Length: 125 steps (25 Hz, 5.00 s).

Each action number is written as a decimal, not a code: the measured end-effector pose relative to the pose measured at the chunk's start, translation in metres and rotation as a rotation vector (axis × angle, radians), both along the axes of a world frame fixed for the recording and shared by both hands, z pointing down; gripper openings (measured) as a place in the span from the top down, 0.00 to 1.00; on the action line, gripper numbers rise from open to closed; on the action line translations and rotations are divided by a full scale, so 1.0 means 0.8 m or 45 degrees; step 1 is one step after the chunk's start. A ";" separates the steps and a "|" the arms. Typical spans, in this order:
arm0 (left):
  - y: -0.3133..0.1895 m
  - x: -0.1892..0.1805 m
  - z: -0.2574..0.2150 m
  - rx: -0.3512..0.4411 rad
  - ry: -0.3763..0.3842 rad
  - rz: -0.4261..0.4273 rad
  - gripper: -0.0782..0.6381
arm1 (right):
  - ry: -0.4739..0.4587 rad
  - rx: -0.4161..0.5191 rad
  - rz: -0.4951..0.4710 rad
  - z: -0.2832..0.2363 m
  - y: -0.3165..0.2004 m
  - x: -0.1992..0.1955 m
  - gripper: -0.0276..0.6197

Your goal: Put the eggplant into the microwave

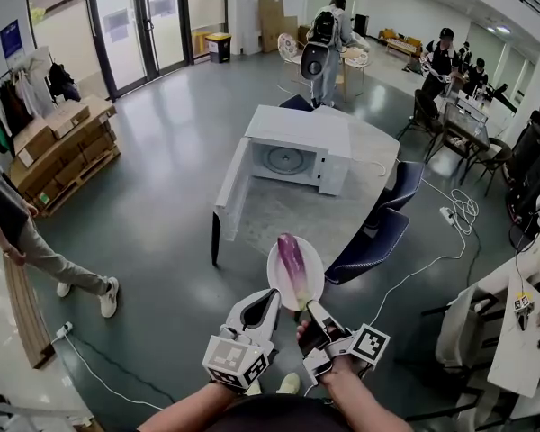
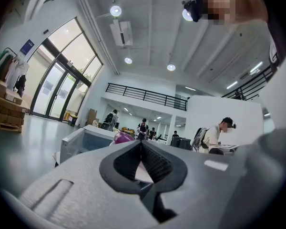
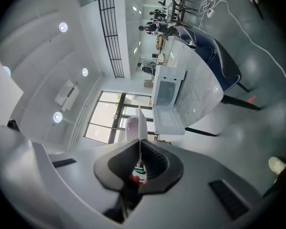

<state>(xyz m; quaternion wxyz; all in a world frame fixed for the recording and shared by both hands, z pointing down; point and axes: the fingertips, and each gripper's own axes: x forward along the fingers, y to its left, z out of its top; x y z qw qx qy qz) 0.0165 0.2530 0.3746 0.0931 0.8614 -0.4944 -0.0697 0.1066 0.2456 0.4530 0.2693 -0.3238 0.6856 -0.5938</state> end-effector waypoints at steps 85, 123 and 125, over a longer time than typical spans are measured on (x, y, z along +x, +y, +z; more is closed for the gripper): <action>-0.495 -0.047 0.004 0.028 -0.001 0.175 0.88 | -0.050 -0.181 0.261 0.072 -0.476 -0.067 0.93; -0.722 -0.023 0.181 -0.100 -0.017 -0.047 0.88 | -0.099 -0.336 0.306 0.304 -0.734 -0.065 0.93; -0.724 -0.022 0.182 -0.097 -0.021 -0.046 0.88 | -0.098 -0.346 0.308 0.309 -0.740 -0.067 0.93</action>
